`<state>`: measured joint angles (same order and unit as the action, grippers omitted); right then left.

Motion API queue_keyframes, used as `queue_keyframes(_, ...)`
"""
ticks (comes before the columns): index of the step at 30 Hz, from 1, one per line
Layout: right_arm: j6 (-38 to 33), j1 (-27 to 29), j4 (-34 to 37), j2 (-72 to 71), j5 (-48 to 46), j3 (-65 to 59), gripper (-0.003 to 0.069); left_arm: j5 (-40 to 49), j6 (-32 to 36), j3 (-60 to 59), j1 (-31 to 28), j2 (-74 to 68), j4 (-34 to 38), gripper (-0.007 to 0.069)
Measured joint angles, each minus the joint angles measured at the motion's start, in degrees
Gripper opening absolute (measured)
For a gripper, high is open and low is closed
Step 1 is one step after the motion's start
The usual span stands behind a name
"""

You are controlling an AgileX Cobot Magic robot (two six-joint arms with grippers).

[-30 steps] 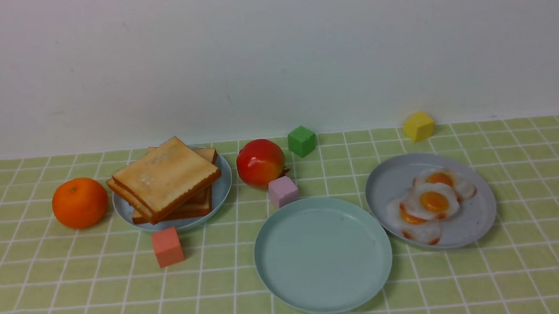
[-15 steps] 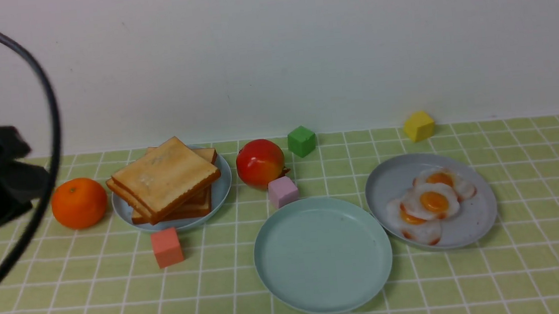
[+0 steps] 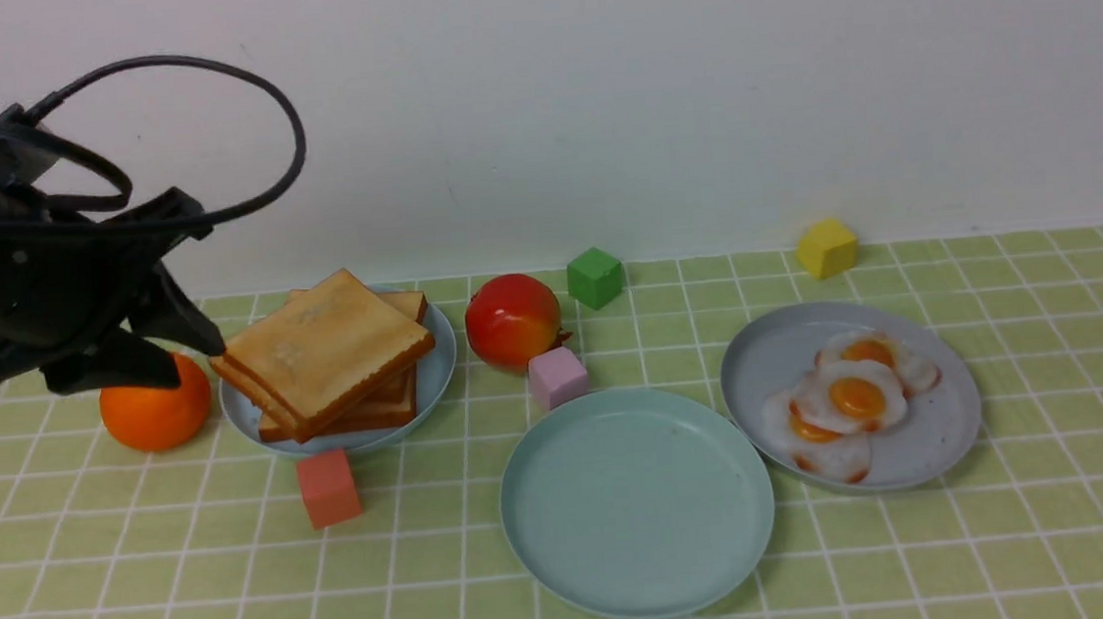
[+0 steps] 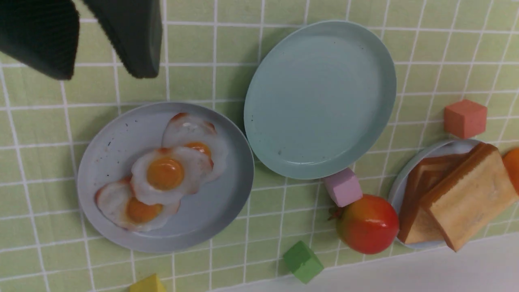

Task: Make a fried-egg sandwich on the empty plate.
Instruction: Use the left arm to grab a slice of bread

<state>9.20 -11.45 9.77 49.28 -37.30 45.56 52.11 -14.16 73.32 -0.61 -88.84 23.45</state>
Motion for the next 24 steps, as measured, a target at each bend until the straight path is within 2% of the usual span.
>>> queue_keyframes(6,-0.3,0.0,0.6,0.0,1.3,0.0,0.0241,0.3,3.1,7.4,0.0,-11.7,0.3,0.0363)
queue_keyframes(16,-0.3,0.0,1.5,0.0,5.4,0.0,0.0241,-3.6,3.1,11.5,0.0,-21.9,0.0,0.0372)
queue_keyframes(24,-0.3,0.0,2.5,0.0,7.2,0.0,0.0241,-8.3,3.2,11.6,0.0,-26.7,6.0,0.0336)
